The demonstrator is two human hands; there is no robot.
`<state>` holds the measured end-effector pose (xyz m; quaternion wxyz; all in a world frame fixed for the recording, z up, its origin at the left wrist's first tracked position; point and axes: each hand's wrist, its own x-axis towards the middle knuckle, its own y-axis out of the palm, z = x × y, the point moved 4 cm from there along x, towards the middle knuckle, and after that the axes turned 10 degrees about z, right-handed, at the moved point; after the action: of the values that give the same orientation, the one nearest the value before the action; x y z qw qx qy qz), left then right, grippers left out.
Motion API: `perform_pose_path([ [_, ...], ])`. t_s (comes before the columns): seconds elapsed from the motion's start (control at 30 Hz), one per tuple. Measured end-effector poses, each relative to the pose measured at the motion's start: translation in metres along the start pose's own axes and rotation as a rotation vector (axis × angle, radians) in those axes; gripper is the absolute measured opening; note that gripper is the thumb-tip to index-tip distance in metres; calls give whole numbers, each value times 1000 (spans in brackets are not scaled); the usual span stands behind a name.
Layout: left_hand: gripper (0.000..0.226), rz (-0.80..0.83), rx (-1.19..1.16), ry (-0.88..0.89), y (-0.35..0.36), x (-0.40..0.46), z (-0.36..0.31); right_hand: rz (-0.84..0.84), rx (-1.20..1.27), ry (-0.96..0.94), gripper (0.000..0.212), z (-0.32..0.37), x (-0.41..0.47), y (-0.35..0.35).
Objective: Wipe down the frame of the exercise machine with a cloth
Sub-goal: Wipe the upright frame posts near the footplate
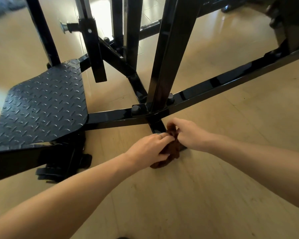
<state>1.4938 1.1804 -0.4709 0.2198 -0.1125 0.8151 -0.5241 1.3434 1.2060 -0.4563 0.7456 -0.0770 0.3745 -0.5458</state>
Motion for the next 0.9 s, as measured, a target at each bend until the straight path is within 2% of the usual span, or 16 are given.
perform_pose_path([
  [0.1, 44, -147, -147, -259, -28, 6, 44, -21, 29, -18, 64, 5, 9, -1],
  [0.17, 43, -167, -198, -307, -29, 7, 57, -7, 50, -7, 67, 8, 15, 3],
  [0.37, 38, -135, -175, -209, -4, 14, 31, 74, 134, 56, 46, 9, 28, 19],
  [0.47, 41, -52, -132, -130, -7, 8, 28, 117, 157, 60, 48, 2, 28, 20],
  [0.53, 42, -10, -69, -103, -17, 1, 35, 124, 153, 66, 57, -4, 27, 19],
  [0.63, 40, -179, -68, -188, -50, -23, 66, 128, 114, 75, 76, -3, 26, 18],
  [0.7, 37, -327, -81, -215, -69, -39, 78, 132, 64, 48, 80, 4, 31, 21],
  [0.8, 32, -545, -151, -289, -86, -49, 92, 73, 8, 54, 73, 17, 47, 27],
  [0.87, 33, -690, -258, -467, -93, -51, 110, 31, 37, 94, 65, 22, 56, 28],
  [0.9, 34, -709, -300, -582, -93, -51, 120, 26, 45, 109, 62, 23, 59, 29],
])
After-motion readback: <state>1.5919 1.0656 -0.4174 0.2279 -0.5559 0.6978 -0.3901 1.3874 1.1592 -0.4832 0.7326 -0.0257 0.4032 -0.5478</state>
